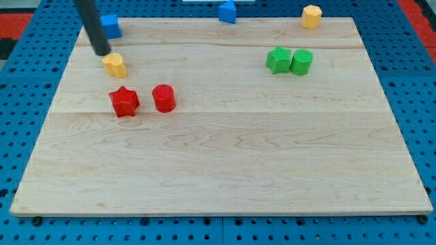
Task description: Push the yellow heart closer to red star
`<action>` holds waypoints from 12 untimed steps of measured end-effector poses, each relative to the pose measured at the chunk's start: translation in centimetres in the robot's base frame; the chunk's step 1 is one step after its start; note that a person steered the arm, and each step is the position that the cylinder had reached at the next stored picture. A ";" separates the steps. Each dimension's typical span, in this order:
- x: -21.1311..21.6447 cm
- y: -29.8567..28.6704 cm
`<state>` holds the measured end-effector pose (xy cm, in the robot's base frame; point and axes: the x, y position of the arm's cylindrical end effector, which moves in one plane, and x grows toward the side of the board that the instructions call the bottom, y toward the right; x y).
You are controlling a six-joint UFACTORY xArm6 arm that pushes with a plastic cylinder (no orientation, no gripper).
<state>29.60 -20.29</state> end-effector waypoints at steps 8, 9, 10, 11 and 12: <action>4.4 -1.5; 4.4 -1.5; 4.6 -2.1; 8.0 -3.1; 10.4 -3.5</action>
